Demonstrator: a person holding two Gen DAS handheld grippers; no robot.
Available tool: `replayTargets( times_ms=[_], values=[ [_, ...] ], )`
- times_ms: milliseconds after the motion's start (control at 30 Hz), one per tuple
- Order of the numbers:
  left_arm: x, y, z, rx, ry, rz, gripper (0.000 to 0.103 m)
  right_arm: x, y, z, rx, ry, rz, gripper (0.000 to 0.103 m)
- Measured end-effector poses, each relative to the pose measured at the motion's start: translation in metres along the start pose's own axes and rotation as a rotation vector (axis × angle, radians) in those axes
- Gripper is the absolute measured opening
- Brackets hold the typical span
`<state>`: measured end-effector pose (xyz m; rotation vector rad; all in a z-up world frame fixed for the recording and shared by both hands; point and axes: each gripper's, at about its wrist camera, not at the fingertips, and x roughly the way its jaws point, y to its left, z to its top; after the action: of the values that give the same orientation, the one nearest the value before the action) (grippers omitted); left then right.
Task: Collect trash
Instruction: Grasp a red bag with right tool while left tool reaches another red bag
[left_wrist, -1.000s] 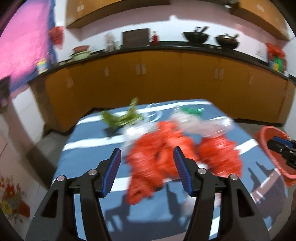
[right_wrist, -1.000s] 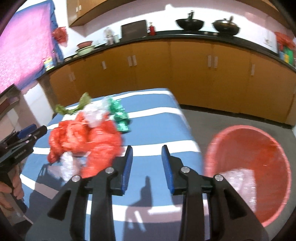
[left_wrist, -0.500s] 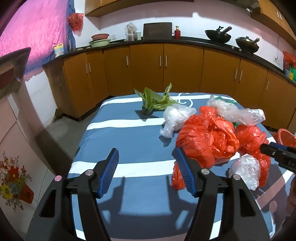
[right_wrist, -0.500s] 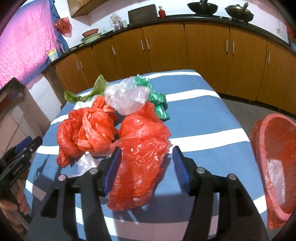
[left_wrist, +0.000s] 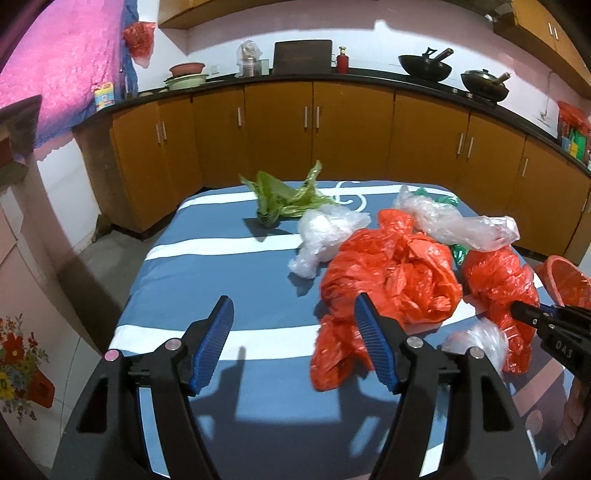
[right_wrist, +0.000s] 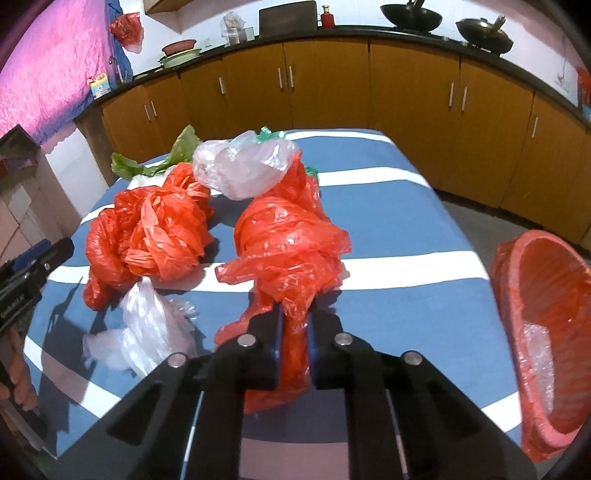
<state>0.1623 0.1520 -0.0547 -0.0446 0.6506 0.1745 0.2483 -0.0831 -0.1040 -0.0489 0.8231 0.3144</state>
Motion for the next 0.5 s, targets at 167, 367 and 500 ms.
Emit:
replayTargets(
  times_ms=[167,367,500],
  values=[
    [0.003,-0.014,0.005,0.009,-0.002,-0.021,0.073,-0.006,-0.008,-0.003,-0.01,-0.001,-0.012,0.009],
    [0.018,-0.029,0.009,0.034,0.039,0.001,0.073,-0.01,-0.017,-0.006,-0.006,-0.004,-0.032,0.009],
    [0.028,-0.029,0.008,0.007,0.083,0.01,0.073,-0.013,-0.027,-0.006,0.012,-0.007,-0.057,0.009]
  ],
)
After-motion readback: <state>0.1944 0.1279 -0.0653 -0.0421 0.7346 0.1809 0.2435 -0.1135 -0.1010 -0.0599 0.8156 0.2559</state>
